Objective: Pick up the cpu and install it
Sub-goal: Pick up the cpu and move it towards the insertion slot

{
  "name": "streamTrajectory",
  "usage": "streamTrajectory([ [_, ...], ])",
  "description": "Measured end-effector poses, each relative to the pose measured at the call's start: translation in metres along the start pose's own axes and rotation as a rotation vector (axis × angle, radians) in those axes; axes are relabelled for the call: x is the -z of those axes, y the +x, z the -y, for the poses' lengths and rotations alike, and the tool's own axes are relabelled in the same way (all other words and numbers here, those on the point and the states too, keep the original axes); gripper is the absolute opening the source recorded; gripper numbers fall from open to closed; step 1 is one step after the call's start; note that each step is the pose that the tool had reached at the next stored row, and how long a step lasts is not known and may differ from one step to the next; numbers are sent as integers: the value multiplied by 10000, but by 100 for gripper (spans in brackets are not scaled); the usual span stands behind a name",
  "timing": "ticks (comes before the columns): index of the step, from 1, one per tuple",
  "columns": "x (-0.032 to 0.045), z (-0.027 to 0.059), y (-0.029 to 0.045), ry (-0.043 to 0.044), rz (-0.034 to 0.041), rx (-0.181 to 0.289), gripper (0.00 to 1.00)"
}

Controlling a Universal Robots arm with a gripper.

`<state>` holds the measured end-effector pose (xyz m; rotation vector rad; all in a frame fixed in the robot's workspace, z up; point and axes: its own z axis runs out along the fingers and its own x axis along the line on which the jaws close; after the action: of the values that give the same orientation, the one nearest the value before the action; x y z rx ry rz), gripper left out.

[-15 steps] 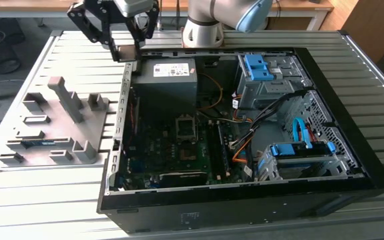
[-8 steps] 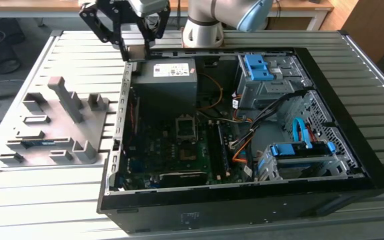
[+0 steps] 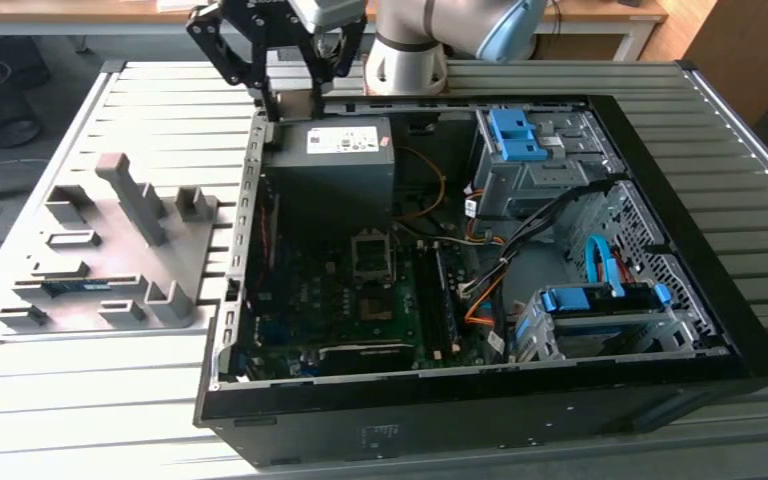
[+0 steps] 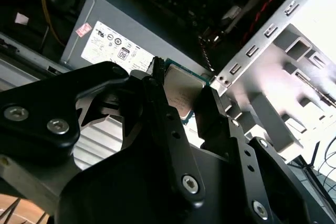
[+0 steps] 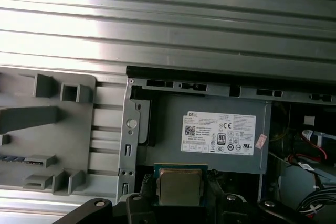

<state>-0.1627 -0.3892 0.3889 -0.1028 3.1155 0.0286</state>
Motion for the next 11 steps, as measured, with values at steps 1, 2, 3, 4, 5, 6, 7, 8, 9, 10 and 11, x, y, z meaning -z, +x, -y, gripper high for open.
streamTrajectory([
  [1, -1, 2, -24, -1, 0, -1, 47],
  [2, -1, 3, -48, 0, 0, 0, 47],
  [3, -2, 5, -71, 0, 0, 0, 47],
  [4, -3, 6, -94, -1, 1, 0, 47],
  [5, -4, 8, -117, 0, 0, 0, 47],
  [6, -5, 9, -139, -1, 1, -1, 47],
  [7, -5, 11, -163, 0, 0, -1, 47],
  [8, -6, 12, -188, -1, 0, 0, 47],
  [9, -7, 14, -215, -1, 1, 0, 47],
  [10, -8, 16, -241, 0, 0, 0, 47],
  [11, -9, 18, -267, -1, 0, 0, 47],
])
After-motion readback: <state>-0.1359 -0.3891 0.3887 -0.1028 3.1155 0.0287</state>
